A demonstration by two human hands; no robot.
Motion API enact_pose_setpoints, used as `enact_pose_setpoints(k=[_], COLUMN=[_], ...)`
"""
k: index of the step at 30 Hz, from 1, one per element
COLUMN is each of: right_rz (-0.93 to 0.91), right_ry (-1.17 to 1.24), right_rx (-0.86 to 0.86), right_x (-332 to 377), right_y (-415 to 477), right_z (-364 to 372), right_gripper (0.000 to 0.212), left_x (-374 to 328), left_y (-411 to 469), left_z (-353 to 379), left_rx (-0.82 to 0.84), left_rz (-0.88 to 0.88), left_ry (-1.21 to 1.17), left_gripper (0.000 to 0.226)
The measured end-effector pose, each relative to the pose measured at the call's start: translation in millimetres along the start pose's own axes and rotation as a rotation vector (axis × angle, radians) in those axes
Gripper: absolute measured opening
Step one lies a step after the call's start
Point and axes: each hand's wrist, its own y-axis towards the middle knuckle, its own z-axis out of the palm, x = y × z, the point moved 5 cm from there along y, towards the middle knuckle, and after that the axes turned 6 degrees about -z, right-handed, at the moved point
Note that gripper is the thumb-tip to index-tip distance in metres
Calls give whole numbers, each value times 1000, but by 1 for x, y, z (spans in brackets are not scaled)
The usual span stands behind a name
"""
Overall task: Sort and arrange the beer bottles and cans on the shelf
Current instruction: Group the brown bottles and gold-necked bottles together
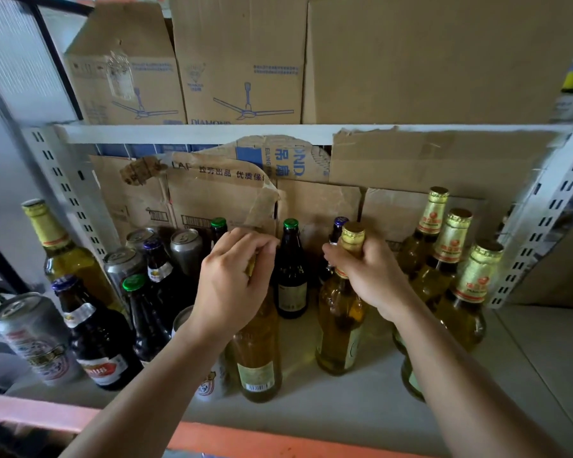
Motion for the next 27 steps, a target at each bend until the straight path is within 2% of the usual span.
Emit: enact_pose_setpoints(k=[7,12,16,18,21,24,27], right_rz=[-71,-41,-99,-138,-114,-62,-77], right_ry=[-267,-395,-556,-512,-307,-162,-199], right_rx=[-124,-177,-257,-236,-119,-28,-44], right_x=[12,18,24,21,12,8,9], right_y=[3,-1,-12,-17,-21,-23,-22], right_z=[0,1,-1,-2,-1,0,0], right_gripper=[42,55,53,44,31,32,33], left_x=[7,9,14,15,13,12,13], left_y=[-1,-3,-8,-9,-10,-9,-10], left_z=[-2,-3,0,3,8,9,9], left_rx=[15,14,7,-1,1,4,23], left_rz=[56,-25,-147,-191,-191,-211,-241], left_ry=[51,13,-40,-84,-109,-144,-186], left_gripper=[24,29,28,27,9,11,13])
